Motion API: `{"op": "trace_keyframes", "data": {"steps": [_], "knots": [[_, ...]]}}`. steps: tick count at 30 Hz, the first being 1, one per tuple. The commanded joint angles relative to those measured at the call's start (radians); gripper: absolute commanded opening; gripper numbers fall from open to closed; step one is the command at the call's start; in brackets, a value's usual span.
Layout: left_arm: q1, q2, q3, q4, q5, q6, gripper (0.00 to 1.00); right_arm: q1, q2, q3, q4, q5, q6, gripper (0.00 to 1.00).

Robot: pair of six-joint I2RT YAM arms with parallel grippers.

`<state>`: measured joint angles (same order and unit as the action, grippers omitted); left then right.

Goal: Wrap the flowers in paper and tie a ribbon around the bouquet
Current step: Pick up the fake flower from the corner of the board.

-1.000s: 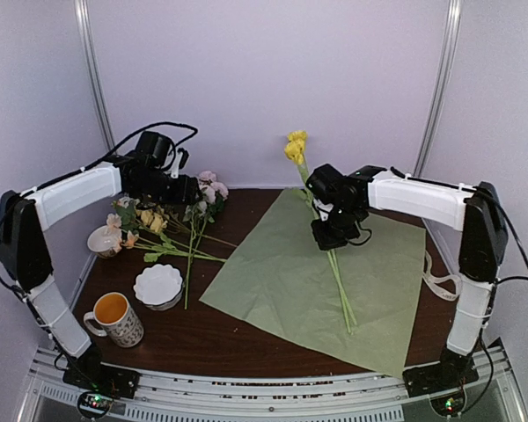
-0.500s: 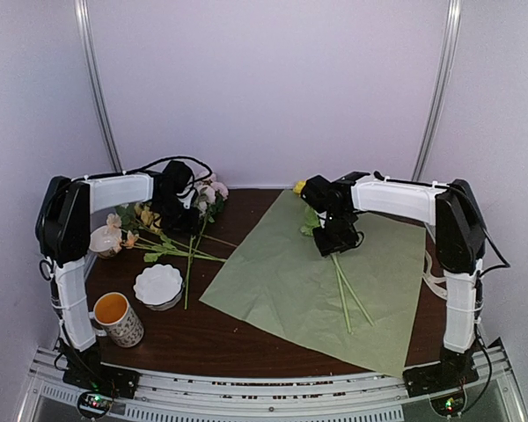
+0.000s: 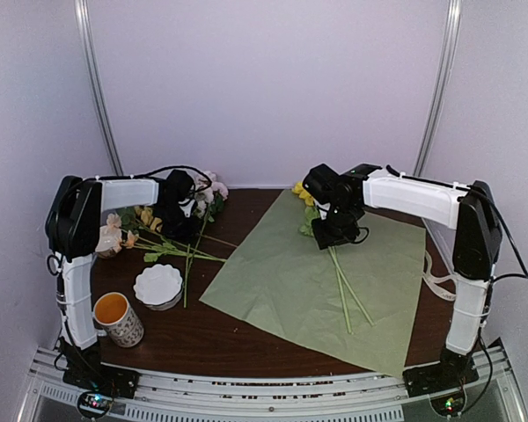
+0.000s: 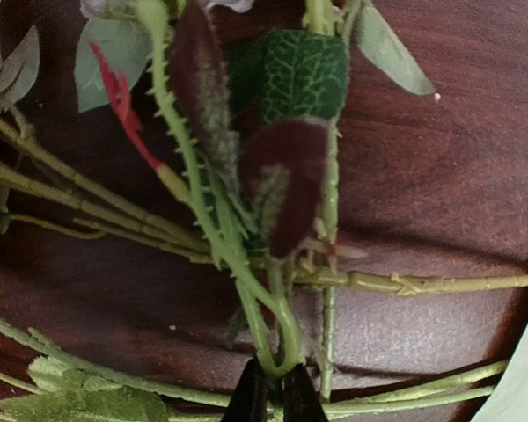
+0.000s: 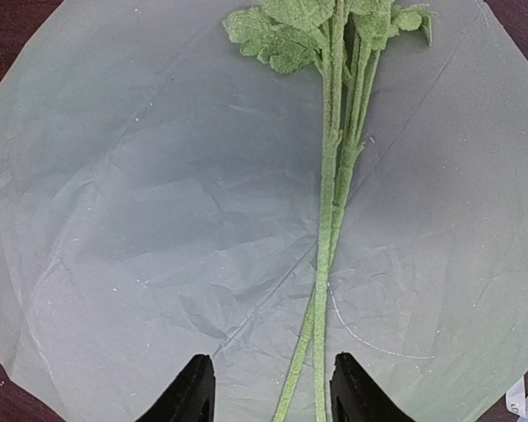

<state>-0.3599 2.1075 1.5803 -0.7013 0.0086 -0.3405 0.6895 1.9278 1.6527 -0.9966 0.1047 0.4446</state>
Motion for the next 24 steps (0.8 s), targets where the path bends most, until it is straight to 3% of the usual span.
{"op": "trace_keyframes", "data": {"steps": [1,13,17,20,24], "knots": [[0.009,0.009,0.022,0.006,0.010,-0.004,0.00,0.015,-0.032,-0.006,-0.006,0.001,-0.002,0.47],[0.018,-0.368,-0.114,0.140,-0.032,-0.124,0.00,0.032,-0.155,-0.017,0.013,-0.045,-0.030,0.47],[0.016,-0.559,-0.227,0.314,0.037,-0.145,0.00,0.057,-0.246,-0.027,0.096,-0.126,-0.069,0.48],[-0.012,-0.713,-0.318,0.531,0.178,-0.148,0.00,0.088,-0.323,-0.054,0.230,-0.268,-0.112,0.48],[-0.134,-0.850,-0.378,0.800,0.337,-0.128,0.00,0.166,-0.430,-0.128,0.582,-0.501,-0.128,0.51]]}}
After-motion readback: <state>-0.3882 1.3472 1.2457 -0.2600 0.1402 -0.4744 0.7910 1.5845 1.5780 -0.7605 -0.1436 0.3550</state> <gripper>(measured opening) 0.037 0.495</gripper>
